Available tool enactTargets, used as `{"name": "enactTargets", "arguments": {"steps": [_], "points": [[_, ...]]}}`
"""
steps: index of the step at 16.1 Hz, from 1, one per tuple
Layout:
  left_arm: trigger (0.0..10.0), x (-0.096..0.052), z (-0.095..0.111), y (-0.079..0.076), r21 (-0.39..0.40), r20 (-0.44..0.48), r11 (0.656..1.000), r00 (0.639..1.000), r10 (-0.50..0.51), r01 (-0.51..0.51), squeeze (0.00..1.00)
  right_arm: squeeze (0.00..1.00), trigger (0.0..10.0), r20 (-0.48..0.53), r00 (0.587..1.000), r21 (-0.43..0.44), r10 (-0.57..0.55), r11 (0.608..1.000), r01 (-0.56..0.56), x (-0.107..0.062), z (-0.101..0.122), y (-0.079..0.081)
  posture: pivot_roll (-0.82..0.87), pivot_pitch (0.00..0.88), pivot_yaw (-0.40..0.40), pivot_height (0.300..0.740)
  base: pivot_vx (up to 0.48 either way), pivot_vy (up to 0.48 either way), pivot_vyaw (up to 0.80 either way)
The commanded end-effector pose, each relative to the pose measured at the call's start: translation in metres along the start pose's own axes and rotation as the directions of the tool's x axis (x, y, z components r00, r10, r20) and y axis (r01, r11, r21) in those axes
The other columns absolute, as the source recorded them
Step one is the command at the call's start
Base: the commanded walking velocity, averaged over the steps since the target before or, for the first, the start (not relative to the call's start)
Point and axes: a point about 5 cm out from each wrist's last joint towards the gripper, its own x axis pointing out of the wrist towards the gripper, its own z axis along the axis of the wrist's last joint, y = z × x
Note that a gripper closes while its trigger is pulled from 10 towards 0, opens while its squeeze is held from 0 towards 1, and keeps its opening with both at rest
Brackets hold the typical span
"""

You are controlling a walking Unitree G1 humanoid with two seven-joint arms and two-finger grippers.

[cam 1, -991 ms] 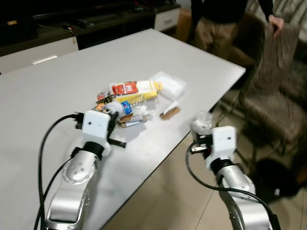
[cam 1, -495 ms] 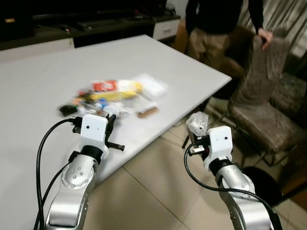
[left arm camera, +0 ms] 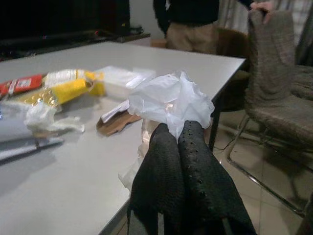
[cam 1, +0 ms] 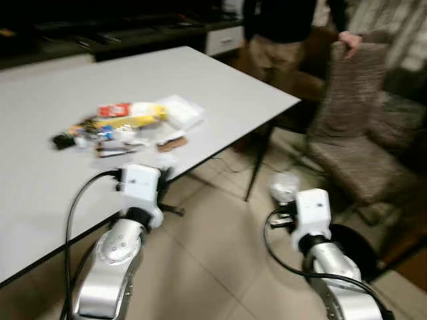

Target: Picking trash to rubbish bin

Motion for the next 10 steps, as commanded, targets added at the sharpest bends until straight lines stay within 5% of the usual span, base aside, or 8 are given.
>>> {"name": "enactTargets", "arguments": {"steps": [1,5,10], "points": [[10.0,0.002,0.001,0.006,0.026,-0.008,1.0,1.0,0.014,-0.014,0.0,0.0,10.0,0.011,1.0,0.004,-0.004,1.0,0.004,0.001,0.002,0.002,-0.08,0.0,-0.09,0.74,0.0,0.0,0.0],[10.0,0.004,-0.001,0.006,0.072,-0.029,0.997,0.999,-0.015,0.017,0.0,0.0,10.0,-0.002,1.0,0.012,-0.005,1.0,0.005,0.003,0.001,0.002,-0.08,0.0,-0.085,0.74,0.0,0.0,0.0],[10.0,-0.004,-0.032,0.0,0.106,-0.117,0.993,0.993,-0.031,0.044,0.0,0.0,10.0,-0.035,0.998,0.02,-0.045,0.999,0.046,0.007,-0.007,-0.006,-0.08,0.0,-0.088,0.74,0.0,0.0,-0.77]]}}
